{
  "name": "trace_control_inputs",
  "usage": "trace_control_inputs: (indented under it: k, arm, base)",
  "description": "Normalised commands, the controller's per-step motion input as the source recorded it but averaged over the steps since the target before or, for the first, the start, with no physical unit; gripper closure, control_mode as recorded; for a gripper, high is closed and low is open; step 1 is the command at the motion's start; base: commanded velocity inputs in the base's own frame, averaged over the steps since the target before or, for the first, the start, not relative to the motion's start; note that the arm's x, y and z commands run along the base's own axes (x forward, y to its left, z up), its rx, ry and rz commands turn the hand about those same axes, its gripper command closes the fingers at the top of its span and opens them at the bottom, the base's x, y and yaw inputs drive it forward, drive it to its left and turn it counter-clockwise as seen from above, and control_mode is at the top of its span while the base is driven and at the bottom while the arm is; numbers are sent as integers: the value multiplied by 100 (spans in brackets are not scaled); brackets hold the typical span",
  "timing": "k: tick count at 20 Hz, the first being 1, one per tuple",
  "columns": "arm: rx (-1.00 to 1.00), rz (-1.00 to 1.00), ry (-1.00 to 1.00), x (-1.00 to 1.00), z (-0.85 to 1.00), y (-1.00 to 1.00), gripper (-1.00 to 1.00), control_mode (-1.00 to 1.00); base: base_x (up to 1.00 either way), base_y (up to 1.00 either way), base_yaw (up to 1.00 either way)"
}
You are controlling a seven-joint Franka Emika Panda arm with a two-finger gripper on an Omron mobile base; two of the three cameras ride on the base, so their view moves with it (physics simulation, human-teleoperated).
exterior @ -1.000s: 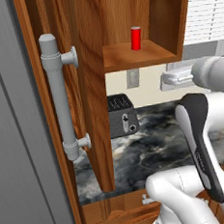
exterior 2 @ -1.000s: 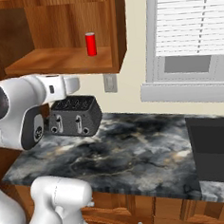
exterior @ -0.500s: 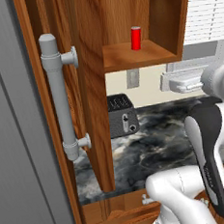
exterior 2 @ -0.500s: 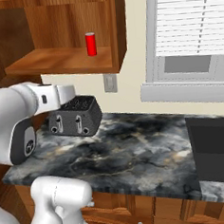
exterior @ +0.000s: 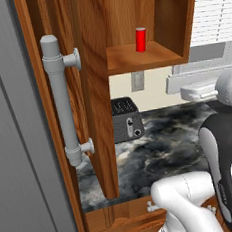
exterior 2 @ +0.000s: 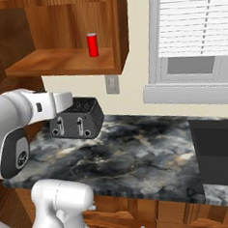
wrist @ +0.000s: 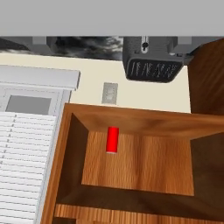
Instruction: Sort all alcoholic drinks to one cabinet, and non-alcoholic drinks to the other.
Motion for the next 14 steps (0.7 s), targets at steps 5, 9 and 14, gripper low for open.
trace_control_inputs:
  k: [5, 9, 14]
  arm:
    - [0, 0, 0, 0, 0, 0, -100, 100]
    - [0, 0, 0, 0, 0, 0, -100, 100]
    - [0, 0, 0, 0, 0, 0, -100, 100]
  base:
    - [-10, -1, 0]
    - [-63, -8, 0]
    - [-74, -25, -4]
